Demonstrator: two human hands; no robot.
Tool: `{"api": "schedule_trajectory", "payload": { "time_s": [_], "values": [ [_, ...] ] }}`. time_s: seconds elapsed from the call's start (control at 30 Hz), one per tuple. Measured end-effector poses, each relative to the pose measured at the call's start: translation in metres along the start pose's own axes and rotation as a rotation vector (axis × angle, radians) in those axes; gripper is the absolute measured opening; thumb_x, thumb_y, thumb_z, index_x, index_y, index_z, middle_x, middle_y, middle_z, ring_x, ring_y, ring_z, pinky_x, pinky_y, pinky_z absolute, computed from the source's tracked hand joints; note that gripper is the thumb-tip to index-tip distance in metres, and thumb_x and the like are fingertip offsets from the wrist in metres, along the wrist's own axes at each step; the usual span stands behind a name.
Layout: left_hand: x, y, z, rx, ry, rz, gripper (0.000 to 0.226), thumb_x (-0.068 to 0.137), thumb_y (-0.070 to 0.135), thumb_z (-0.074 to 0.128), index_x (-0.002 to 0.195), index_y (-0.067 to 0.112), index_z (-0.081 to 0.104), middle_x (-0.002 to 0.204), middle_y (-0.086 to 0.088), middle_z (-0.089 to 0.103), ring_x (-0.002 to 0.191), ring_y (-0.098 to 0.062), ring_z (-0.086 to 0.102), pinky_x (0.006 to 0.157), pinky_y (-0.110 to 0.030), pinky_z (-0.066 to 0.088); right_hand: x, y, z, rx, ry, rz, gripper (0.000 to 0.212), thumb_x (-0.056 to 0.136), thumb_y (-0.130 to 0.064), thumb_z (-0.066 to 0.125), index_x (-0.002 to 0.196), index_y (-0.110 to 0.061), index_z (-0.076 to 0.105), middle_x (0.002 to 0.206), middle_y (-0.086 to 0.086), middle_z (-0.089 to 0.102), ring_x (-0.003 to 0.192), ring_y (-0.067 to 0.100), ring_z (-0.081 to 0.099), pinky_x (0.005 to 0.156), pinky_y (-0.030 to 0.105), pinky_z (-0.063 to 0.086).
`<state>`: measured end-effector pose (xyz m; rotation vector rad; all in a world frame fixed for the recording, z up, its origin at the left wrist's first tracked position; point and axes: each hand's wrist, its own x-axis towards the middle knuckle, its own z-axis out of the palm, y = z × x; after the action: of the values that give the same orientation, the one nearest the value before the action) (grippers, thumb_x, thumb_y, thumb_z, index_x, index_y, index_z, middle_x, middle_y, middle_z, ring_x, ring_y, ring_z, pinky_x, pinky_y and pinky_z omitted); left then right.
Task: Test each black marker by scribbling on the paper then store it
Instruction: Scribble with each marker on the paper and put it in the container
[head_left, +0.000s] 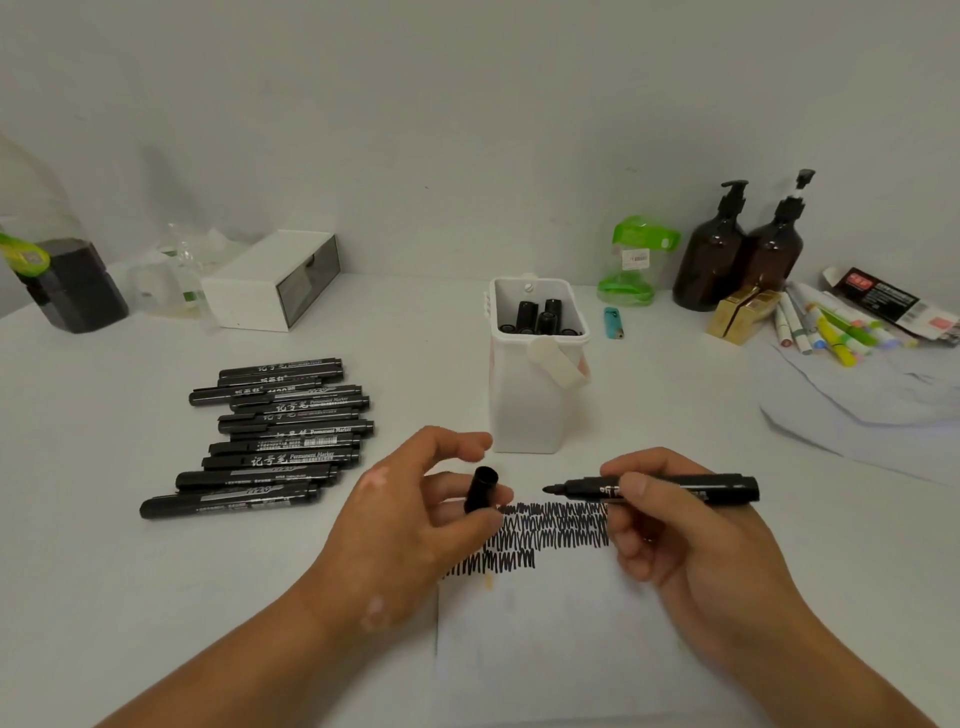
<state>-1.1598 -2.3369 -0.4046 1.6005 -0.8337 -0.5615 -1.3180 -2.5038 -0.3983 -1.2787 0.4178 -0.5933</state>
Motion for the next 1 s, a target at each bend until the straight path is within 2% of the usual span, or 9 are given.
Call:
{"api": "schedule_trajectory", "payload": {
  "time_s": [0.1, 0.2, 0.33, 0.43, 0.5, 0.67, 0.73, 0.8, 1.0],
  "values": [
    [0.002, 0.001, -0.001, -0.034, 0.030, 0.033, 0.031, 0.070, 0.005, 0.087, 0.089, 0.026, 0.074, 0.119, 0.019, 0.069, 0.091, -0.017, 0.075, 0.076, -0.026, 0.061, 0.000, -0.002, 0.000, 0.094, 0.007, 0.020, 0.010, 0.073, -0.014, 0.063, 0.074, -0.014, 0.073, 0.059, 0.016, 0.060, 0.048, 0.021, 0.054, 0.039, 0.027, 0.042],
    [0.002, 0.002, -0.001, 0.010, 0.017, 0.088, 0.031, 0.069, 0.017, 0.084, 0.096, 0.030, 0.078, 0.118, 0.018, 0.070, 0.094, -0.013, 0.074, 0.085, -0.026, 0.059, -0.002, -0.005, 0.003, 0.074, 0.018, -0.014, 0.009, 0.073, -0.013, 0.065, 0.068, -0.017, 0.071, 0.057, 0.015, 0.061, 0.045, 0.020, 0.053, 0.038, 0.025, 0.041],
    [0.001, -0.001, 0.000, 0.110, -0.004, 0.166, 0.032, 0.078, 0.009, 0.081, 0.103, 0.028, 0.077, 0.116, 0.018, 0.070, 0.099, -0.008, 0.072, 0.089, -0.021, 0.056, -0.003, -0.006, 0.003, 0.034, 0.001, -0.054, 0.008, 0.075, -0.011, 0.067, 0.072, -0.015, 0.073, 0.059, 0.015, 0.062, 0.046, 0.019, 0.054, 0.040, 0.024, 0.042],
    [0.001, -0.003, -0.001, 0.153, -0.017, 0.186, 0.034, 0.079, 0.013, 0.081, 0.107, 0.033, 0.076, 0.112, 0.018, 0.071, 0.100, -0.008, 0.071, 0.089, -0.019, 0.055, -0.005, -0.006, 0.003, -0.021, -0.035, -0.046, 0.006, 0.075, -0.012, 0.069, 0.077, -0.013, 0.074, 0.063, 0.017, 0.065, 0.050, 0.020, 0.057, 0.042, 0.025, 0.045],
    [0.000, -0.004, -0.001, 0.197, -0.039, 0.199, 0.034, 0.081, 0.020, 0.080, 0.108, 0.039, 0.073, 0.106, 0.016, 0.073, 0.098, -0.011, 0.072, 0.087, -0.019, 0.055, -0.007, -0.006, 0.005, -0.069, -0.072, -0.034, 0.009, 0.073, -0.015, 0.073, 0.082, -0.012, 0.075, 0.066, 0.018, 0.067, 0.054, 0.022, 0.060, 0.045, 0.025, 0.047],
    [-0.001, -0.006, 0.000, 0.202, -0.081, 0.208, 0.025, 0.087, 0.043, 0.069, 0.112, 0.041, 0.069, 0.099, 0.012, 0.074, 0.087, -0.014, 0.070, 0.077, -0.027, 0.057, -0.008, -0.010, 0.005, -0.201, -0.061, -0.027, 0.038, 0.060, -0.034, 0.082, 0.091, -0.015, 0.079, 0.063, 0.015, 0.065, 0.054, 0.025, 0.057, 0.052, 0.024, 0.049],
    [-0.002, -0.006, 0.000, 0.211, -0.092, 0.232, 0.028, 0.090, 0.051, 0.058, 0.112, 0.037, 0.067, 0.085, 0.013, 0.070, 0.072, -0.010, 0.062, 0.066, -0.025, 0.052, -0.009, -0.012, 0.003, -0.232, -0.058, -0.027, 0.041, 0.057, -0.036, 0.084, 0.093, -0.018, 0.081, 0.065, 0.011, 0.068, 0.053, 0.023, 0.058, 0.054, 0.022, 0.050],
    [-0.003, -0.004, 0.002, 0.222, -0.087, 0.256, 0.031, 0.092, 0.054, 0.051, 0.108, 0.033, 0.067, 0.068, 0.013, 0.058, 0.061, -0.006, 0.049, 0.056, -0.020, 0.042, -0.010, -0.013, 0.003, -0.265, -0.078, -0.025, 0.041, 0.056, -0.037, 0.085, 0.094, -0.022, 0.082, 0.070, 0.010, 0.072, 0.054, 0.021, 0.059, 0.057, 0.022, 0.051],
    [-0.006, -0.006, 0.006, 0.133, -0.133, 0.250, 0.045, 0.097, 0.060, 0.041, 0.098, 0.019, 0.060, 0.059, 0.010, 0.047, 0.057, -0.013, 0.044, 0.056, -0.034, 0.039, -0.012, -0.013, 0.008, -0.260, -0.114, 0.002, 0.042, 0.056, -0.035, 0.087, 0.096, -0.022, 0.082, 0.076, 0.008, 0.075, 0.056, 0.020, 0.060, 0.058, 0.019, 0.050]
  ]
}}
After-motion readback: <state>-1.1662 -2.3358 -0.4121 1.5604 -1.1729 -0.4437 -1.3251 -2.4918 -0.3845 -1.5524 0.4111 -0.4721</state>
